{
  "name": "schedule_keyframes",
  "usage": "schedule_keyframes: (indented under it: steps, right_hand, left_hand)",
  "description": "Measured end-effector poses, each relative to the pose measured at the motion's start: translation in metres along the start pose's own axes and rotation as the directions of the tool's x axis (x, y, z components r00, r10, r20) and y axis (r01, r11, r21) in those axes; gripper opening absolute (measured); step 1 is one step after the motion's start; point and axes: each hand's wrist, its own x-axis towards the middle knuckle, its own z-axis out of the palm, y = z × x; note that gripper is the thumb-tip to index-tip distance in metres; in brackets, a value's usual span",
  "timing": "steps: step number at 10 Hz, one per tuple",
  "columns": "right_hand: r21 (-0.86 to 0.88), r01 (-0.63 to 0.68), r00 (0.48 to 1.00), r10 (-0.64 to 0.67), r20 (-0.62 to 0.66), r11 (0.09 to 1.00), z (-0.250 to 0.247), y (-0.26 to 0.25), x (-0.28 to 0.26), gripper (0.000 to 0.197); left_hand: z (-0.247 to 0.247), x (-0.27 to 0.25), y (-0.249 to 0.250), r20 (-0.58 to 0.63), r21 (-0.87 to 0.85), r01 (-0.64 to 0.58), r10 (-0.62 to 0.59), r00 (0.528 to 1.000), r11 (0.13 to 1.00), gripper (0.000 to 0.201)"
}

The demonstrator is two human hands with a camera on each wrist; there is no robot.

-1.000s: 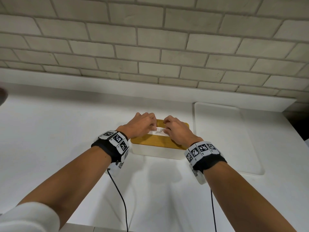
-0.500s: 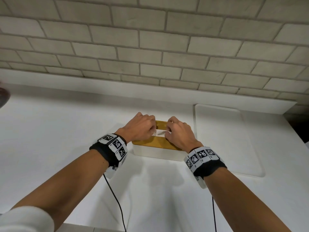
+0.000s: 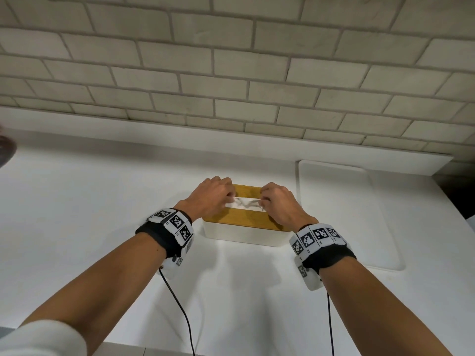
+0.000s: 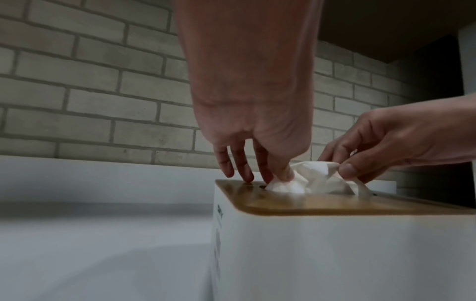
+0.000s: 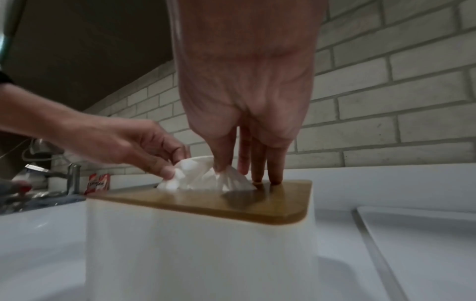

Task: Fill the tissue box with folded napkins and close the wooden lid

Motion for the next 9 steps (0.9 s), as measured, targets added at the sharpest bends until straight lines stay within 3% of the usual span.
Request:
schedule_keyframes:
  steps: [2,5,7,8,9]
  right_hand:
    - [0.077,-0.079,0.997,0.078,0.012,0.994,-0.005,0.000,-0.003,0.016]
    - [0.119,-0.089,0.995,0.084,0.044,0.989,-0.007,0.008,-0.005,0.028]
    - [0.191,-0.083,0.996,0.085,-0.006,0.978,-0.007,0.002,-0.018,0.028]
    - [0.268,-0.073,0.988,0.106,-0.110,0.960,-0.013,0.006,-0.040,0.021]
    - [0.314,-0.097,0.947,0.184,-0.262,0.945,-0.014,0.019,-0.094,0.021]
  left_hand:
    - [0.000,-0.003,-0.002,0.004,-0.257,0.086,-0.088,0.996,0.963,0.010]
    - [0.004,0.000,-0.014,0.014,-0.196,0.038,-0.036,0.999,0.980,0.022]
    - [0.001,-0.007,-0.015,0.005,-0.176,0.062,-0.062,0.998,0.982,0.024]
    - [-0.011,-0.020,-0.018,-0.055,-0.276,0.126,-0.146,0.988,0.953,0.045]
    - [-0.014,-0.061,-0.020,-0.195,-0.484,0.171,-0.297,0.935,0.858,0.063]
